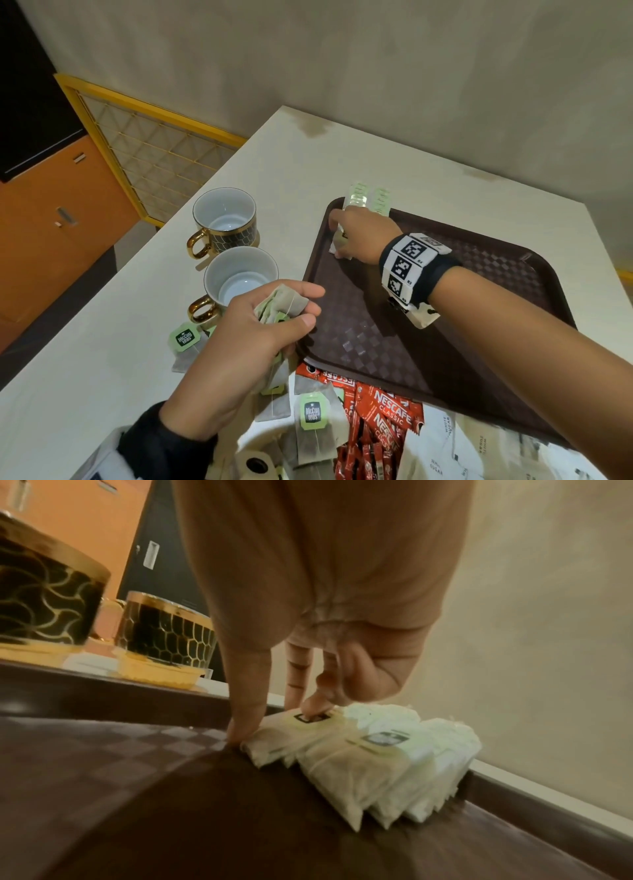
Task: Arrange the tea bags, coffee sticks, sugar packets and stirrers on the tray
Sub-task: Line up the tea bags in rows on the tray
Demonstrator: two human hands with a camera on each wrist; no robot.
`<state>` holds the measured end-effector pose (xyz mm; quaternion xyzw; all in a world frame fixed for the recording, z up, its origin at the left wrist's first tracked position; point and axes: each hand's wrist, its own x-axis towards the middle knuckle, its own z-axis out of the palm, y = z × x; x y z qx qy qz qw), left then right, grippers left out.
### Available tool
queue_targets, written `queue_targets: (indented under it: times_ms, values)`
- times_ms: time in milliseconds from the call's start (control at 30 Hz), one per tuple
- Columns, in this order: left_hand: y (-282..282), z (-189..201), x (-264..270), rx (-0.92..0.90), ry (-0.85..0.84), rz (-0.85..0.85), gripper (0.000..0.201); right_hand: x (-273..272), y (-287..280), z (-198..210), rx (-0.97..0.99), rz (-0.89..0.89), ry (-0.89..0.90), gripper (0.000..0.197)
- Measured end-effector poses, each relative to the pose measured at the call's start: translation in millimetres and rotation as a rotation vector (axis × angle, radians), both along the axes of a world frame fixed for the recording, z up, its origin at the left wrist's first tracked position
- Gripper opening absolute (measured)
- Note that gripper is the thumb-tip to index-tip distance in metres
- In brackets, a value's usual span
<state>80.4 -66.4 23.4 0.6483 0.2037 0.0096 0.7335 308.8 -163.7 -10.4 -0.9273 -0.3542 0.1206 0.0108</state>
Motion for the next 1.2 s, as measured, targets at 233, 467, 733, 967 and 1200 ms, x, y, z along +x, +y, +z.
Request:
queue_targets:
  times_ms: [233, 467, 733, 967, 1200]
  values:
    - [3, 3, -7, -0.027, -0.014, 0.018, 0.028, 8, -32, 13, 0.256, -0.222, 0.035, 0.034]
    - [1, -3, -6, -0.342, 0.053, 0.157, 0.022, 18, -61, 7, 0.366, -0.616, 0.219, 0.027]
    - [-1, -3, -10, -0.627, 0.108, 0.161, 0.030, 20, -51, 0, 0.433, -0.639, 0.229, 0.027]
    - [-5, 4, -14, -0.695, 0.082, 0.096, 0.026, 4, -61, 5, 0.593, -0.700, 0.332, 0.034]
    - [-17, 14, -13, -0.553, 0.053, -0.054, 0.024, -96, -65, 82, 0.779, -0.256, 0.524, 0.018]
